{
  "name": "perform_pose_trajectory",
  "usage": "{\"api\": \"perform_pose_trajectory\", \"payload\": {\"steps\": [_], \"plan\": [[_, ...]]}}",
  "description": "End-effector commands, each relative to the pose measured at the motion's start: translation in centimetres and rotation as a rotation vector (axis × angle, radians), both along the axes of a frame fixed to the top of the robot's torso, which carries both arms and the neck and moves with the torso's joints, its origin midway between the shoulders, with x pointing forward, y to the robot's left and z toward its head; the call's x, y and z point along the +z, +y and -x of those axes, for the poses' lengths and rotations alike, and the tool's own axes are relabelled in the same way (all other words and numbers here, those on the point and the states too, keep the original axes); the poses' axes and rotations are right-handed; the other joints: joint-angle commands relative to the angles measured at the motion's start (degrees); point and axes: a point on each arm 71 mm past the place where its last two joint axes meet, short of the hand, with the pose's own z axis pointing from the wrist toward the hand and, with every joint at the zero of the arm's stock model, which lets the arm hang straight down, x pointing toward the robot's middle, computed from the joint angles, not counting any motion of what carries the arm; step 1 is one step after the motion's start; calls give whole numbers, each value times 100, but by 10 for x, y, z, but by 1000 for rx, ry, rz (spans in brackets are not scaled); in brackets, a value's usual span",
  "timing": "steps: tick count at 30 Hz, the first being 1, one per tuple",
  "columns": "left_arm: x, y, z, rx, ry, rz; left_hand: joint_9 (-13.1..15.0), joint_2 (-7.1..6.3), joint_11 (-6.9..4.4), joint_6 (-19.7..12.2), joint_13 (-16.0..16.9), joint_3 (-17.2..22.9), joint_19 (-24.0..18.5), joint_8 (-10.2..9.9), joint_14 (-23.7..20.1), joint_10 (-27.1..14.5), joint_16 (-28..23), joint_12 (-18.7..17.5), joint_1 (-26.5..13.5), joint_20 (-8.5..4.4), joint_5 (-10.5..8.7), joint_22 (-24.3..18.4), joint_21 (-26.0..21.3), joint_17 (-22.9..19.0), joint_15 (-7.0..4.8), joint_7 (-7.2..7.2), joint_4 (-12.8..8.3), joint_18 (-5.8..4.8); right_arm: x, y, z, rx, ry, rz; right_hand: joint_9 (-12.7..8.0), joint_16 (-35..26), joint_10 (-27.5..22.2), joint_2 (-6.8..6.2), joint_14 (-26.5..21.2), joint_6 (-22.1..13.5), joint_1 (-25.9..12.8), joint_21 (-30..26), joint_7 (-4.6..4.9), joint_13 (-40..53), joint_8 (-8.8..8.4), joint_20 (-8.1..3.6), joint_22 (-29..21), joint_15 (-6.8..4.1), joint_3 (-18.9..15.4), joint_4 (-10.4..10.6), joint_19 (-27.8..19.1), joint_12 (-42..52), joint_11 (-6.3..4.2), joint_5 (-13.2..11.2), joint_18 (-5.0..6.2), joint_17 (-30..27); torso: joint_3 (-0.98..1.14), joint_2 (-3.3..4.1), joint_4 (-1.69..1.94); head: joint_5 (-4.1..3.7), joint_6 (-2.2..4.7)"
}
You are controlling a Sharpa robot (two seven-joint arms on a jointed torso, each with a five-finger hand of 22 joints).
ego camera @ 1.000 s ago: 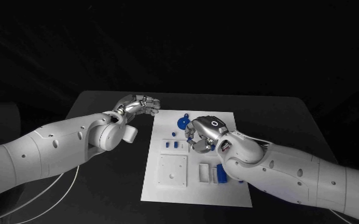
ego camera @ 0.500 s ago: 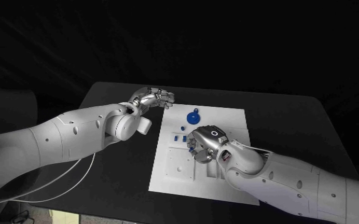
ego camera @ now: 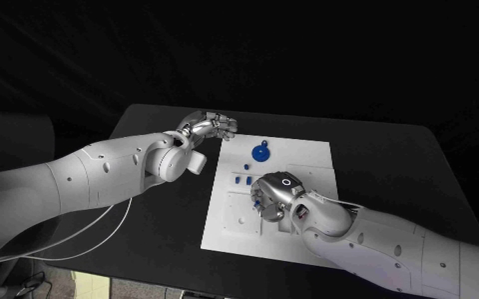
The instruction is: Assemble the parts on the task board
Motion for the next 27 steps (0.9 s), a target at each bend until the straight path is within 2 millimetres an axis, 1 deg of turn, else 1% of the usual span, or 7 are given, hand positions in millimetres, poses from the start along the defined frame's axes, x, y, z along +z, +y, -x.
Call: {"api": "perform_pose_trajectory", "payload": {"steps": [1, 10, 12, 27], "plan": [[2, -3, 0, -6, -9, 5, -10, -10, 22, -26, -10, -9, 17, 22, 43, 31, -20, -17, -37, 26, -5, 6, -39, 10, -1, -7, 10, 82, -3, 2, 3, 19, 2, 19, 7, 25, 34, 50, -11, 19, 3, 25, 4, 12, 23, -26, 99, -44, 16, -17, 13, 7, 13, 27, 348, 7, 0, 1, 0, 19, -13], [2, -2, 0, -6, -7, 5, -11, -10, 23, -28, -12, -7, 17, 22, 44, 31, -26, -18, -36, 27, -1, 8, -41, 15, 0, -6, 13, 81, -5, 3, 4, 19, 9, 20, 10, 22, 32, 60, -11, 17, -4, 24, 5, 19, 20, -26, 99, -43, 15, -26, 12, 5, 14, 27, 348, 7, 2, -3, 1, 53, -59], [2, -2, 0, -5, -7, 4, -12, -10, 23, -28, -13, -7, 17, 22, 44, 30, -26, -18, -36, 27, 0, 8, -42, 15, 0, -6, 13, 81, -6, 3, 4, 20, 10, 20, 11, 22, 32, 61, -11, 18, -5, 24, 5, 20, 20, -26, 99, -43, 15, -27, 12, 4, 14, 27, 348, 7, 0, -5, -1, 60, -64], [1, -2, 0, -6, -6, 4, -13, -10, 24, -31, -16, -6, 17, 23, 45, 29, -35, -20, -34, 28, 4, 11, -46, 22, 1, -5, 16, 80, -11, 3, 6, 17, 24, 42, 14, 20, 29, 68, -11, 17, -11, 22, 6, 28, 16, -27, 98, -43, 15, -40, 11, 1, 14, 28, 348, 7, -6, -4, -1, 59, -100]]}}
